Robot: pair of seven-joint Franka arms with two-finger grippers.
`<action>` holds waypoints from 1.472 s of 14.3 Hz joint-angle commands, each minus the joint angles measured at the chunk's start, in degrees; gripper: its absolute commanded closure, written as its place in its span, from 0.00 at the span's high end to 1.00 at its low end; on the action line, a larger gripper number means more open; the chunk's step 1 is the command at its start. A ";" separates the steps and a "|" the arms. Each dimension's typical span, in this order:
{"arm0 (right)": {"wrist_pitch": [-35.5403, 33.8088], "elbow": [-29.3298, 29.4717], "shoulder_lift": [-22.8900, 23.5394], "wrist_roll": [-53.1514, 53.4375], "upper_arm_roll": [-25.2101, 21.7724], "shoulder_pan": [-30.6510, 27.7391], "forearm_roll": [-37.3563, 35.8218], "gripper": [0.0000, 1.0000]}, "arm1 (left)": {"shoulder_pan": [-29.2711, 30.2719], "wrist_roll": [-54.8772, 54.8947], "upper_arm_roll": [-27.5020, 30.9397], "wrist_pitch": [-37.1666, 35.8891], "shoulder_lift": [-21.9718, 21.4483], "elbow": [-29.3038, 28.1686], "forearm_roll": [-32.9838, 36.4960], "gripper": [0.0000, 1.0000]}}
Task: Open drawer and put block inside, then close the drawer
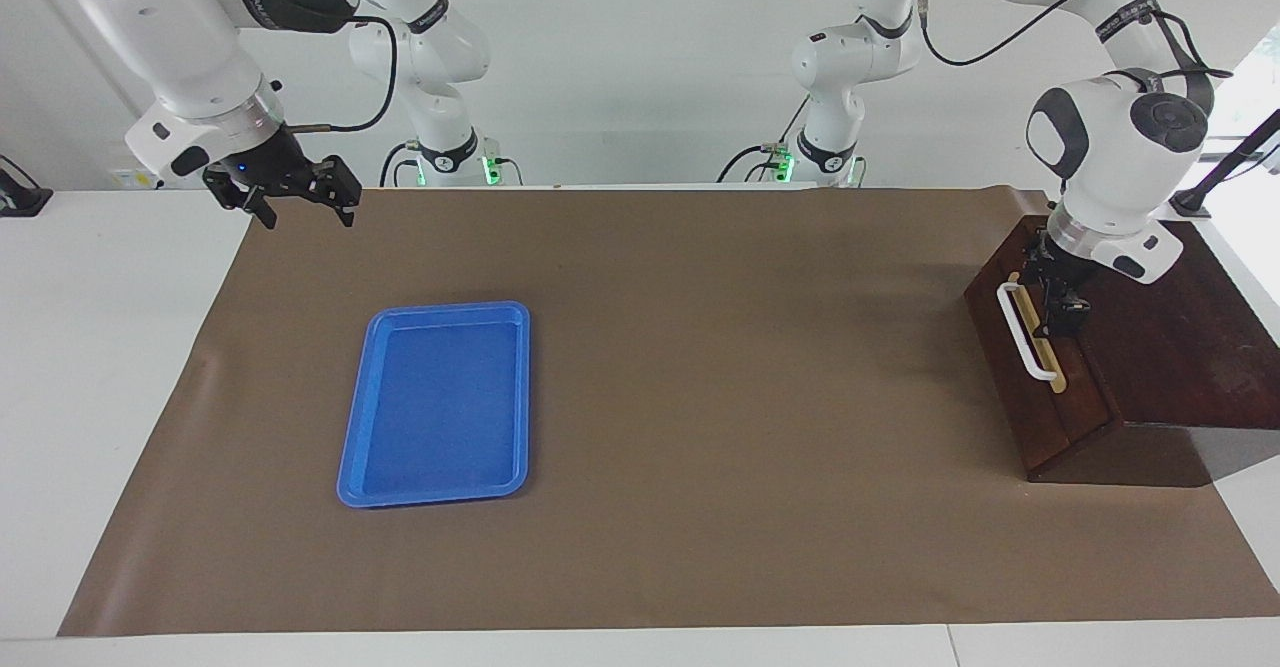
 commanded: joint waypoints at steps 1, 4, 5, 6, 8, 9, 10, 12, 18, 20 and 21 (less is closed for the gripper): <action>0.81 -0.76 -0.91 -1.02 0.10 0.13 -0.69 1.00 | -3.18 6.46 -0.06 -10.10 -3.80 3.32 -0.35 1.00; 0.81 -0.68 -0.82 -1.11 0.01 0.13 -0.69 1.00 | -6.00 26.48 0.02 -20.93 -6.70 6.93 -5.17 1.00; 0.81 -0.68 -0.82 -1.20 0.01 0.13 -0.69 1.00 | -6.00 32.37 0.02 -23.75 -7.06 7.98 -6.67 1.00; 0.81 -0.76 -0.91 -1.11 0.10 0.22 -0.69 1.00 | -6.00 38.26 0.11 -24.82 -7.32 8.43 -8.25 1.00; 0.81 -0.68 -0.82 -1.20 0.01 0.13 -0.69 1.00 | -6.00 45.85 0.11 -24.31 -7.24 8.43 -9.14 1.00; 0.81 -0.68 -0.82 -1.29 0.01 0.05 -0.69 1.00 | -5.66 48.40 0.02 -24.04 -6.71 8.35 -10.27 1.00; 0.81 -0.68 -0.82 -1.29 0.01 0.13 -0.69 1.00 | -5.65 50.95 0.11 -24.48 -5.49 8.52 -10.72 1.00; 0.81 -0.68 -0.91 -1.20 0.10 0.13 -0.69 1.00 | -6.00 55.35 -0.24 -27.01 -3.56 11.40 -10.90 1.00; 0.81 -0.68 -0.91 -1.29 0.10 0.13 -0.69 1.00 | -6.00 60.81 -2.35 -29.05 -3.46 14.24 -10.64 1.00; 0.81 -0.68 -0.91 -1.29 0.10 0.13 -0.60 1.00 | -5.92 61.00 -2.35 -29.23 -3.63 14.58 -10.37 1.00; 0.81 -0.68 -0.91 -1.20 0.01 0.13 -0.60 1.00 | -6.00 61.00 -2.44 -29.23 -3.63 14.59 -10.37 1.00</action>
